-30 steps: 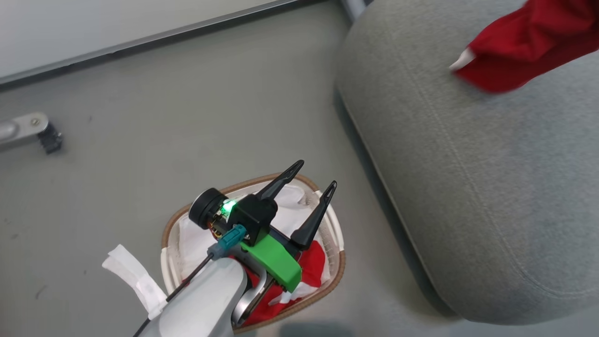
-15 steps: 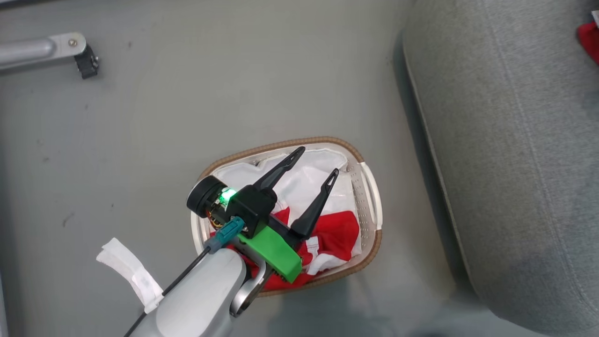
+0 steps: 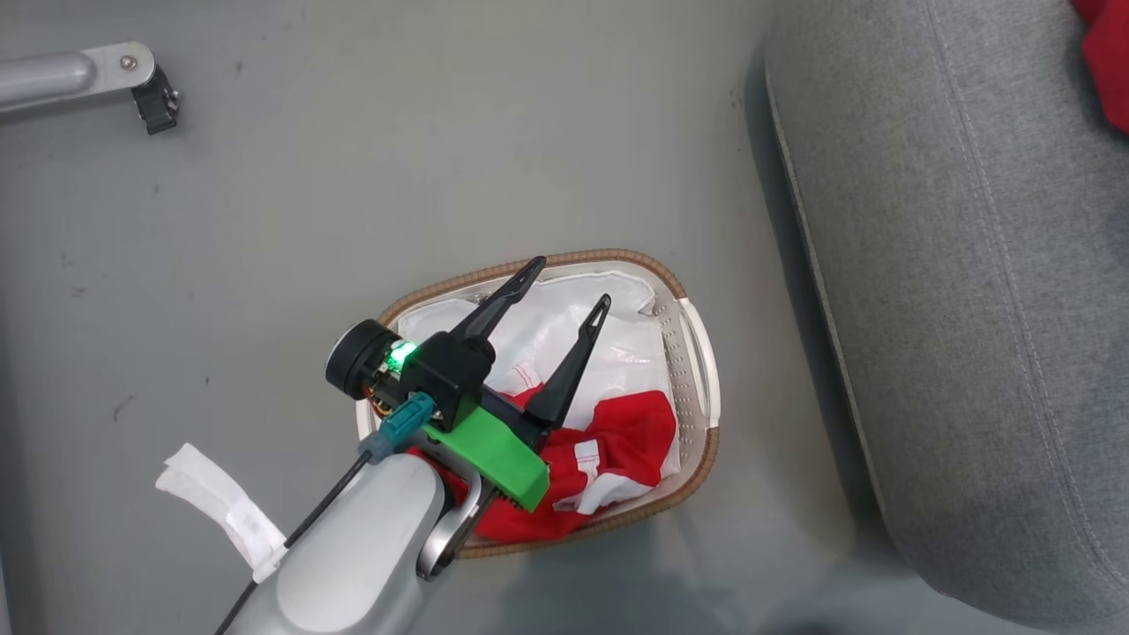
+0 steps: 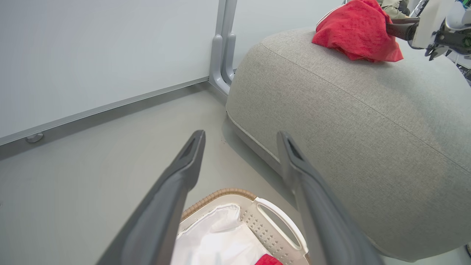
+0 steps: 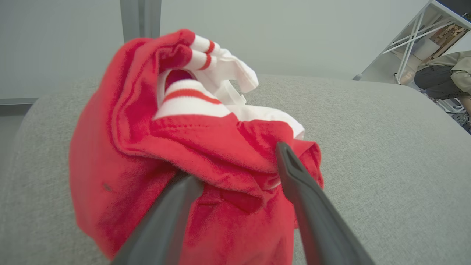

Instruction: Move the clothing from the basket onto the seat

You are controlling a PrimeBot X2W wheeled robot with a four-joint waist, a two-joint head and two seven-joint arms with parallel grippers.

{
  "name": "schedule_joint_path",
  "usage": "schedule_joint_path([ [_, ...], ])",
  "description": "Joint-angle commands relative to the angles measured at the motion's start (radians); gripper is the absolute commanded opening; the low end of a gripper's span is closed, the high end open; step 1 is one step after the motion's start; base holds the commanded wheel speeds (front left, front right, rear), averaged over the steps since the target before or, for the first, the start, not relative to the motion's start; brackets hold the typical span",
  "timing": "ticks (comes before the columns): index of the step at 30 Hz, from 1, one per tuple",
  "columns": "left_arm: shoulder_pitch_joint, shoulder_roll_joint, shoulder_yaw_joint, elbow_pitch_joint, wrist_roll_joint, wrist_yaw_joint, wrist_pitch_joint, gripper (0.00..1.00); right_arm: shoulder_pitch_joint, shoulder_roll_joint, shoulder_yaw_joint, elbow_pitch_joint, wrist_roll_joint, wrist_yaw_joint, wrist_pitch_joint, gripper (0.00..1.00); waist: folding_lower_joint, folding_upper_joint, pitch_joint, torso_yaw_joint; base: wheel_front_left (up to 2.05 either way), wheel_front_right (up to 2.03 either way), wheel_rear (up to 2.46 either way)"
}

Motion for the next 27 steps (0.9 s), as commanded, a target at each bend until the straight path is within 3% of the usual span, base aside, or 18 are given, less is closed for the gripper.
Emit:
schedule_joint_path([
  [1,0.006,-0.001,0.014,-0.004,0.005,-0.003,-0.001,1.0,0.024,0.01,-0.005,-0.013,-0.007,-0.001,-0.005,1.0,-0.0001,-0.0001,-0.027,-0.016,0.0,0.0,0.0],
  [16,0.103,-0.014,0.172,-0.013,-0.005,-0.003,-0.001,1.0,0.209,0.055,0.087,-0.153,0.028,-0.001,-0.005,1.0,-0.0001,-0.0001,-0.226,-0.059,0.0,0.0,0.0],
  [21,0.145,-0.028,0.246,-0.002,-0.011,-0.002,-0.001,1.0,0.228,0.083,0.13,-0.219,0.06,-0.001,-0.005,1.0,-0.0001,-0.0001,-0.307,-0.043,0.0,0.0,0.0],
  [27,0.203,-0.056,0.354,0.021,0.009,0.007,-0.001,1.0,0.265,0.166,0.16,-0.311,0.098,-0.001,-0.005,1.0,-0.0001,-0.0001,-0.377,0.005,0.0,0.0,0.0],
])
